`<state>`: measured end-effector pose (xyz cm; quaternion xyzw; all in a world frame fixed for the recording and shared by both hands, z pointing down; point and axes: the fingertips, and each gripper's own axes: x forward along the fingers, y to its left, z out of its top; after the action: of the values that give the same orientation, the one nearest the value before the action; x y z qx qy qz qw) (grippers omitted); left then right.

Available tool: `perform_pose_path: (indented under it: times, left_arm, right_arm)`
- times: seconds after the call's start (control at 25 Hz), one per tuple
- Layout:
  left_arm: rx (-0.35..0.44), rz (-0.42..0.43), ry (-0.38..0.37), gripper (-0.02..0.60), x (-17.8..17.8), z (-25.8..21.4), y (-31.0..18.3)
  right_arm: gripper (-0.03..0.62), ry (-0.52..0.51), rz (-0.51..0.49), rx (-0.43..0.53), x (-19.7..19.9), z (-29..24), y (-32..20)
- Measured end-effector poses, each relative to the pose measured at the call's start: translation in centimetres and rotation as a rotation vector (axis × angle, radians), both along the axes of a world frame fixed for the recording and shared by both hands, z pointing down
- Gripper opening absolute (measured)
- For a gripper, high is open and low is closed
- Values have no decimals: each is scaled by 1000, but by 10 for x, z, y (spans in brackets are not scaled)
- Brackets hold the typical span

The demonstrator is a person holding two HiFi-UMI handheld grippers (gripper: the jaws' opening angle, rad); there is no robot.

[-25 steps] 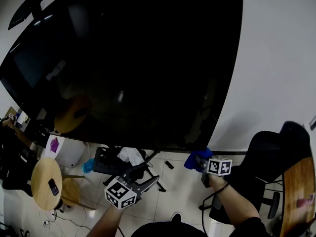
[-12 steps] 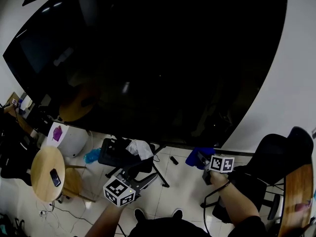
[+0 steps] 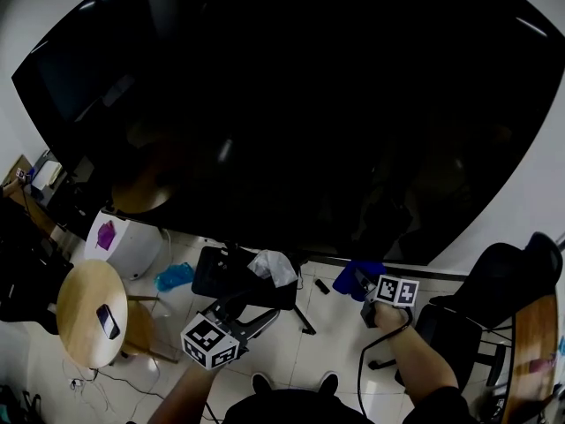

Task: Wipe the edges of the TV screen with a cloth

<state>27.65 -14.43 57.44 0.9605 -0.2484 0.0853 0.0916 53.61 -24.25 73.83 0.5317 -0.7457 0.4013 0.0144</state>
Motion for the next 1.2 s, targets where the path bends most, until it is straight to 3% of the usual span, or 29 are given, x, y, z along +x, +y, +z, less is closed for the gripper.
perform_pose_path:
  times: [0.32,0.56,1.2]
  left_arm:
    - [-2,7,-1,250,-91,4,-15]
    - [-12,-26,11,250,-145,7,-28]
    - [0,-168,28,250,-208,8,-104]
  right_arm:
    - [144,-3,28,11,-83,-3,-25]
    - [144,-2,-8,12,-149,-2,-44]
    - [144,-45,-202,37,-274,1,-78]
